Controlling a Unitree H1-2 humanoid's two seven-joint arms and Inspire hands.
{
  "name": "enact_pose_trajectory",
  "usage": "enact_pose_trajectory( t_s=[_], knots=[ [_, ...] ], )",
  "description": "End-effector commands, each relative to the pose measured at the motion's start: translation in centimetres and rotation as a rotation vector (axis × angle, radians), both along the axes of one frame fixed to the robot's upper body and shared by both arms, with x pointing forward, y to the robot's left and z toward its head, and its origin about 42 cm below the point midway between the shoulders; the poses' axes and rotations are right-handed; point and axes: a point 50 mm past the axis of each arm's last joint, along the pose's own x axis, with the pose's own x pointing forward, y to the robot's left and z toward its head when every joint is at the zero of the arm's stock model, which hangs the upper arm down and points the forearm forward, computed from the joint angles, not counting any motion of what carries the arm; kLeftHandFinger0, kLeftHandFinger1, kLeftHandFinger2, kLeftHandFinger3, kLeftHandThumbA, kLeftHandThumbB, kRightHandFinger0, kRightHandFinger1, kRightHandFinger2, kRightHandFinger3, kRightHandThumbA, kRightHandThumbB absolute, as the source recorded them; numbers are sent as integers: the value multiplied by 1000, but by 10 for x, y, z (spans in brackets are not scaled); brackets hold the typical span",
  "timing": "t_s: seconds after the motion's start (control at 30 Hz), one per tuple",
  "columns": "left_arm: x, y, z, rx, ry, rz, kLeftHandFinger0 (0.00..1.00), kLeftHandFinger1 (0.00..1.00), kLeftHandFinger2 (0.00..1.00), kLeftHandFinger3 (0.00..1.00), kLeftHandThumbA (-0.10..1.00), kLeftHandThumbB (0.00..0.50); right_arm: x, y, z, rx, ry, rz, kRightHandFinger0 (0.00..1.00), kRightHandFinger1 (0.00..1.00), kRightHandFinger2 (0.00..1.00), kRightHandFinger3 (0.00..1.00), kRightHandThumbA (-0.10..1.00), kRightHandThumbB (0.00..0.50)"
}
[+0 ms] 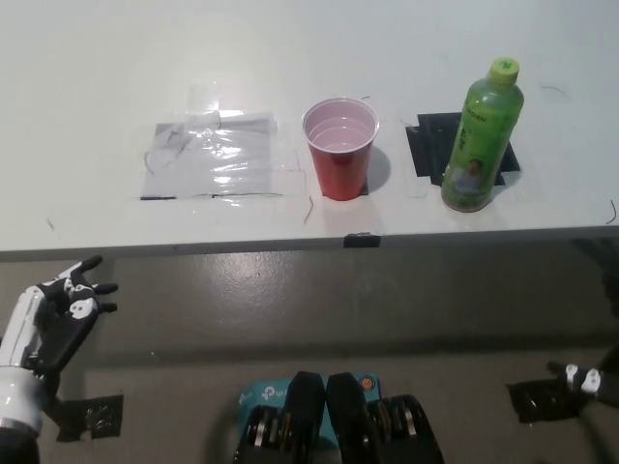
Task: The robot uses its right hand to pick up a bottle kept in the middle of the desk and tilt it into a cup kept next to it to pour water out
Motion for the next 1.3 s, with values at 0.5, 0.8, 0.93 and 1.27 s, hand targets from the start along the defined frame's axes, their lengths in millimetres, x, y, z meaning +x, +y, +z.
enact_pose_trajectory(
  t_s=[0.5,0.8,0.93,1.27],
  knots=[
    [-5,-4,7,18,-22,-39,571,661,823,934,713,23,151,29,99,-248,-47,10,1000,1000,1000,1000,1000,500],
    [-6,-5,2,21,-10,-49,564,654,814,920,768,77,198,63,82,-198,76,34,1000,1000,1000,1000,1000,500],
    [-7,-5,3,31,-7,-53,567,646,801,919,812,121,215,74,67,-124,145,-1,1000,1000,1000,1000,1000,500],
    [-11,-13,-4,30,-1,-78,528,613,774,891,863,159,227,82,73,-193,147,-23,1000,1000,1000,1000,1000,500]
  ],
)
